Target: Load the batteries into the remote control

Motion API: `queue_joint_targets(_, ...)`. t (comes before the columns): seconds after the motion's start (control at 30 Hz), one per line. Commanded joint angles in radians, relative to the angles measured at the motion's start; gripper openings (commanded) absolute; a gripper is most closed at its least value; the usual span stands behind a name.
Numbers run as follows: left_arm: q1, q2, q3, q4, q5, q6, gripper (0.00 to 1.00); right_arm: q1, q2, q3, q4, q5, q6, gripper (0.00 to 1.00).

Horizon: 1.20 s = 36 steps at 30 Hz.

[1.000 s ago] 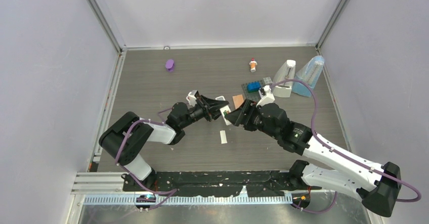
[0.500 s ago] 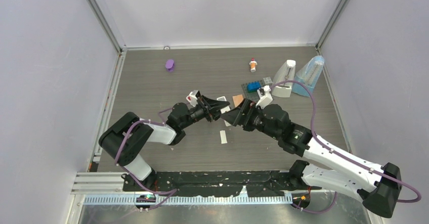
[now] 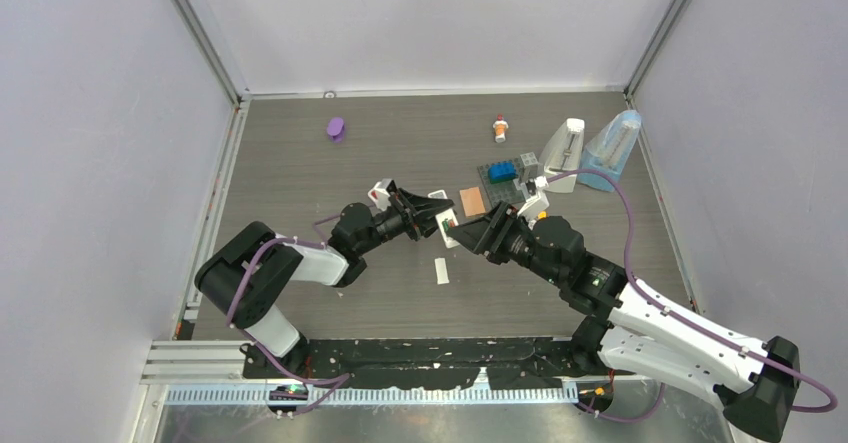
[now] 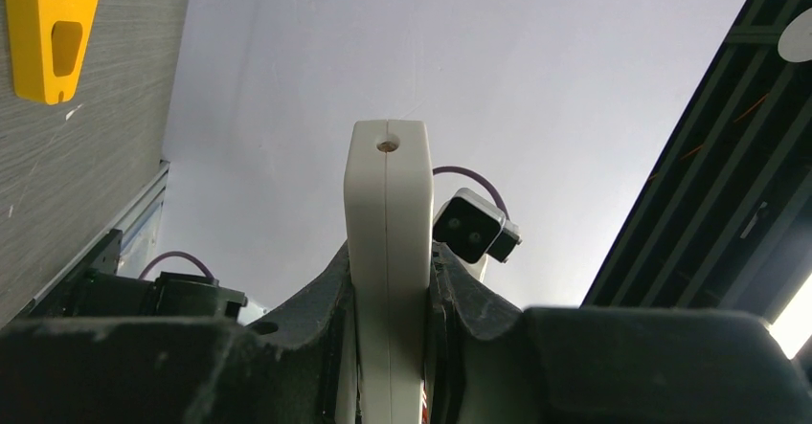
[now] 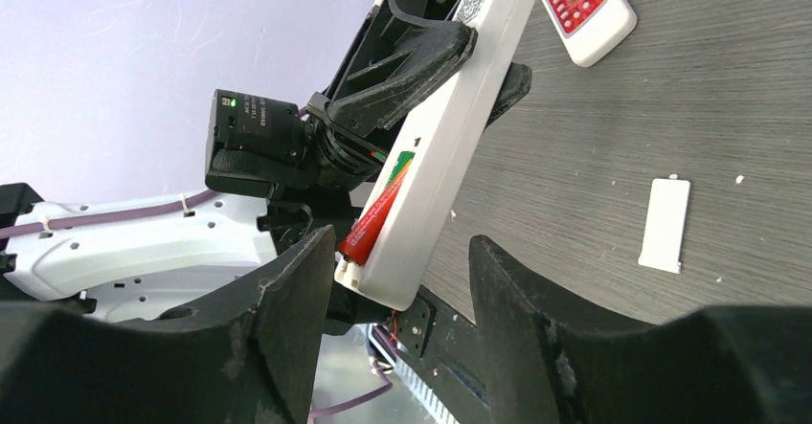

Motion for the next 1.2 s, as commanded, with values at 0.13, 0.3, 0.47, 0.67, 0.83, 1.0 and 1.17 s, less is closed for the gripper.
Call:
queue_joint_targets(0.13, -0.018, -0.036, 0.038, 0.072, -0.004, -0.018, 0.00, -0.007, 0.016, -0.003, 0.065, -0.005, 0.040, 0.51)
queue_joint_targets(0.3, -0.026, -0.037, 0.042, 0.075, -0.003, -0.018, 0.00, -0.016, 0.035, -0.015, 0.107, -0.026, 0.061, 0.41)
queue_joint_targets(0.47, -0.029, -0.040, 0.039, 0.084, -0.005, -0.018, 0.00, -0.026, 0.042, -0.033, 0.130, -0.042, 0.080, 0.30)
queue_joint_targets(0.67, -0.033, -0.039, 0.038, 0.083, -0.007, 0.011, 0.00, -0.033, 0.057, -0.042, 0.152, -0.058, 0.088, 0.28)
queue_joint_targets(0.83, -0.030, -0.031, 0.038, 0.057, -0.013, 0.081, 0.00, -0.035, 0.033, -0.041, 0.146, -0.058, 0.079, 0.54)
queue_joint_targets(1.0, -0.030, -0.021, 0.040, 0.044, -0.012, 0.105, 0.00, -0.045, -0.021, -0.045, 0.132, -0.058, 0.064, 0.77)
queue_joint_targets(1.17, -0.028, -0.021, 0.042, 0.044, -0.012, 0.126, 0.00, -0.056, -0.048, -0.060, 0.129, -0.075, 0.071, 0.80)
